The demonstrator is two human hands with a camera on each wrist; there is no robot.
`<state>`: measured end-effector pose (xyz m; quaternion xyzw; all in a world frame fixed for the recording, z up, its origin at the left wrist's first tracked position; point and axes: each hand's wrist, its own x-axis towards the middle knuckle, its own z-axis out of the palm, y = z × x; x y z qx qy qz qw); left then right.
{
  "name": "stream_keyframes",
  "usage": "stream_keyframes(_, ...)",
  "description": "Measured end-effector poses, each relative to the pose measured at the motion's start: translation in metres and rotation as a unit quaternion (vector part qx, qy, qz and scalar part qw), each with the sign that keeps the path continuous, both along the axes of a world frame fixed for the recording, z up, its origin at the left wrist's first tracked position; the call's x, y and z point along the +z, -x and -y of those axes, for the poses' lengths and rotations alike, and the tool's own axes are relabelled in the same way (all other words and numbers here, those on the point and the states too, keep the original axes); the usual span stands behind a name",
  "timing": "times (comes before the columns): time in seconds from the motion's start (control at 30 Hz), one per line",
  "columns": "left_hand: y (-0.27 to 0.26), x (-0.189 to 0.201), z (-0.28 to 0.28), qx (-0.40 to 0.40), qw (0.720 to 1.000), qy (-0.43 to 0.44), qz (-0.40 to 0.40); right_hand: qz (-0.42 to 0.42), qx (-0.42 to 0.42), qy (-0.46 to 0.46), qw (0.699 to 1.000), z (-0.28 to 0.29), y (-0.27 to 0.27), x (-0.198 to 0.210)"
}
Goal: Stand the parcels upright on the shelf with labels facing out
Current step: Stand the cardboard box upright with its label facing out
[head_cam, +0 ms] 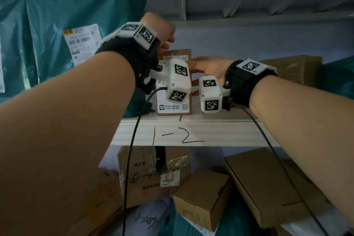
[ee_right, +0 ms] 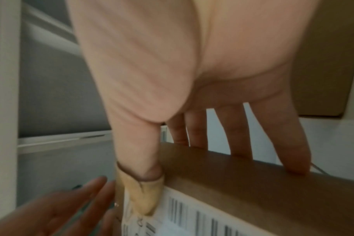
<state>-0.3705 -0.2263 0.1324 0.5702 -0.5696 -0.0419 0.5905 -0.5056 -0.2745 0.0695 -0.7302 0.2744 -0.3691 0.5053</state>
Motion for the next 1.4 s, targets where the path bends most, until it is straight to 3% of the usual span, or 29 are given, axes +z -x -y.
stream_keyframes(0.13,-0.005,0.006,-0.021,0.090,0.980,-0.020,0.178,-0.027,0.015,0.050,0.998,-0.012,-0.014,0.005)
stream_keyframes(0.23,-0.006,0.000,-0.032,0.156,0.939,-0.082,0.296,-0.041,0.017,0.053,0.998,-0.015,-0.022,0.006)
stream_keyframes(0.37,-0.007,-0.008,-0.043,0.173,0.913,-0.102,0.354,-0.036,0.012,0.034,0.999,-0.014,-0.029,0.006)
stream_keyframes(0.7,-0.009,-0.019,-0.043,0.169,0.914,-0.124,0.346,-0.041,-0.032,0.055,0.997,-0.024,-0.041,0.002)
stream_keyframes(0.83,-0.009,-0.029,-0.034,0.184,0.918,-0.116,0.332,-0.032,-0.012,0.036,0.999,-0.029,-0.038,0.000)
stream_keyframes(1.0,0.002,-0.035,-0.025,0.241,0.896,-0.120,0.352,-0.058,-0.022,0.044,0.997,-0.037,-0.015,0.000)
stream_keyframes(1.07,0.006,-0.036,-0.024,0.261,0.880,-0.132,0.375,-0.068,-0.048,0.052,0.995,-0.038,-0.003,0.004)
stream_keyframes(1.13,0.009,-0.036,-0.023,0.261,0.870,-0.146,0.393,-0.014,-0.099,0.055,0.993,-0.029,0.009,0.011)
stream_keyframes(1.23,0.018,-0.029,-0.022,0.242,0.882,-0.148,0.377,0.085,-0.230,0.055,0.968,-0.012,0.032,0.021)
stream_keyframes(1.33,0.035,-0.023,-0.020,0.272,0.874,-0.108,0.388,0.052,-0.273,0.031,0.960,0.001,0.059,0.020)
stream_keyframes(1.4,0.047,-0.021,-0.019,0.246,0.889,-0.057,0.383,0.011,-0.281,0.041,0.959,0.005,0.074,0.017)
